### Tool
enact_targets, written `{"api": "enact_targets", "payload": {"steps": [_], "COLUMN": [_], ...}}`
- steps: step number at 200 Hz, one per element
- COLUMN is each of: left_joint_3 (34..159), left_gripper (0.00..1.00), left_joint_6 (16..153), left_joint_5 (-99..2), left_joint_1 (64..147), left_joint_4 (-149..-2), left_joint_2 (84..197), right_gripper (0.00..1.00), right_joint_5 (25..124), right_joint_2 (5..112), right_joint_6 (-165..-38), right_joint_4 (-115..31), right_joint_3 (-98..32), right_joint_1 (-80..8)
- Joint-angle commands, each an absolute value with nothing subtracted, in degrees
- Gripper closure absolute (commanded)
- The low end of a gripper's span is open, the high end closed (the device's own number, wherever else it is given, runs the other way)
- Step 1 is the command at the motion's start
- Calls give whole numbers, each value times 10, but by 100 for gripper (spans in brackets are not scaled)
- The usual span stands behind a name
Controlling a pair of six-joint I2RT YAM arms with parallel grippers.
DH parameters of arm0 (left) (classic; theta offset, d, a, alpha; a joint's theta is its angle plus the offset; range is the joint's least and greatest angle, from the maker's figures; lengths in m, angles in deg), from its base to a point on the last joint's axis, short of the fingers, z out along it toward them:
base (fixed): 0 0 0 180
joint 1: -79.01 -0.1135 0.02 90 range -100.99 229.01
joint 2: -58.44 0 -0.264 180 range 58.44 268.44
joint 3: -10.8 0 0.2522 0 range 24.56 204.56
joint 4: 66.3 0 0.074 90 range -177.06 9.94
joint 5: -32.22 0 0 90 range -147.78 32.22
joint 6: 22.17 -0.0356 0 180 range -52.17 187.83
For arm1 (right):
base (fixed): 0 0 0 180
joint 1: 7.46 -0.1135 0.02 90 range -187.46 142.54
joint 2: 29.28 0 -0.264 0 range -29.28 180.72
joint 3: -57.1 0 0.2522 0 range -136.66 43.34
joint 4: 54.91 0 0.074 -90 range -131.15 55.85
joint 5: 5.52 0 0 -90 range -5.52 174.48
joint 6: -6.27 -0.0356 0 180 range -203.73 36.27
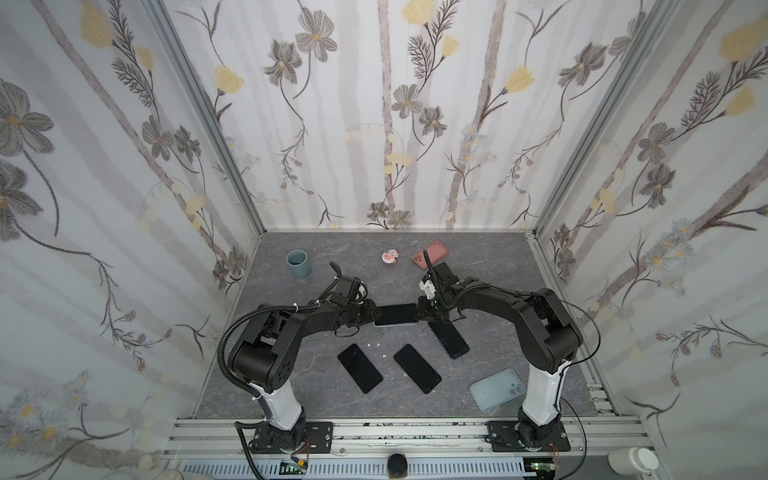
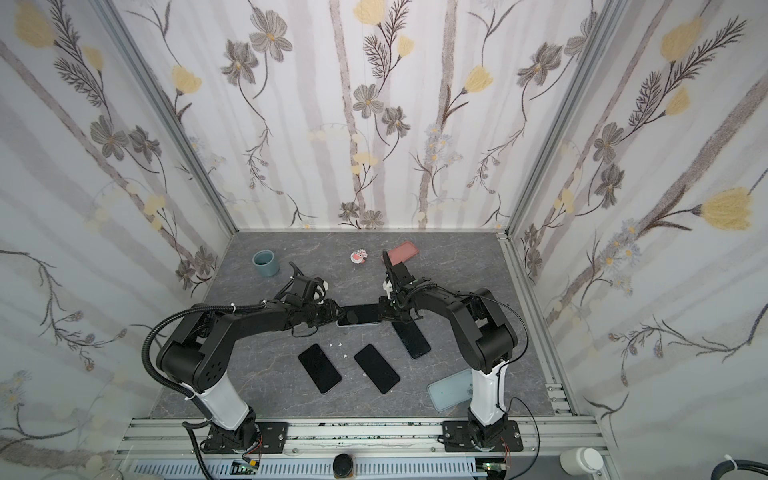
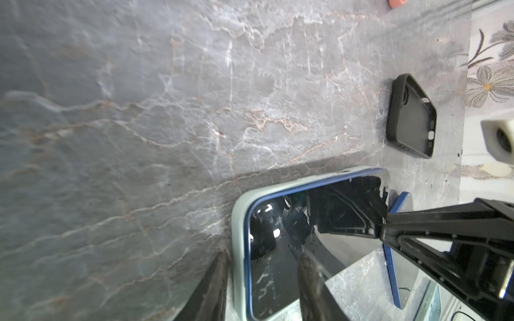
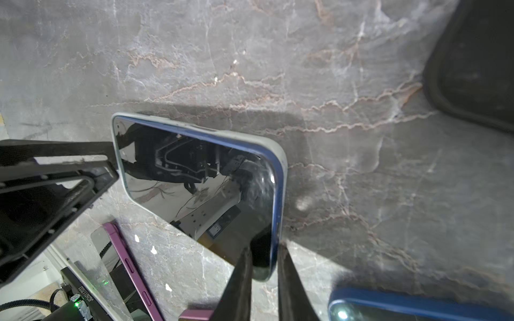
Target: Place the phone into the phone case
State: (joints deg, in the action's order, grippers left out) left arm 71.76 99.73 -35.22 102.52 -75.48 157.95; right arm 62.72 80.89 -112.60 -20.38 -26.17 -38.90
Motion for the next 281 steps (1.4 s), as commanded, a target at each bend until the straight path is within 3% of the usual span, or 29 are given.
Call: {"api": "enact_targets", "payload": {"steps": [1, 70, 199, 254, 281], "left_joint_3": [713, 695, 664, 670, 676], "left_gripper": [59, 60, 61, 61, 60], "left_joint_6": [998, 1008, 1013, 1012, 1013], "left_joint_5": [-347, -348, -363, -373, -396], "left_joint_1": [1027, 1041, 1042, 1041, 1037], "left_joint_4": [-760, -750, -724, -727, -732], "left_joint_2": [1584, 1578, 1576, 1566, 1548], "right_gripper": [85, 89, 94, 93, 87], "right_joint_5": [607, 608, 747, 755, 762], "right_joint_2": [814, 827, 866, 842, 808], "right_joint_6": [-1125, -1123, -1094, -1093, -1096], "right_joint_4": [-217, -209, -108, -81, -69], "right_joint_3": [-260, -252, -261, -288, -321], "right_joint_1": [-393, -404, -433, -440, -444]}}
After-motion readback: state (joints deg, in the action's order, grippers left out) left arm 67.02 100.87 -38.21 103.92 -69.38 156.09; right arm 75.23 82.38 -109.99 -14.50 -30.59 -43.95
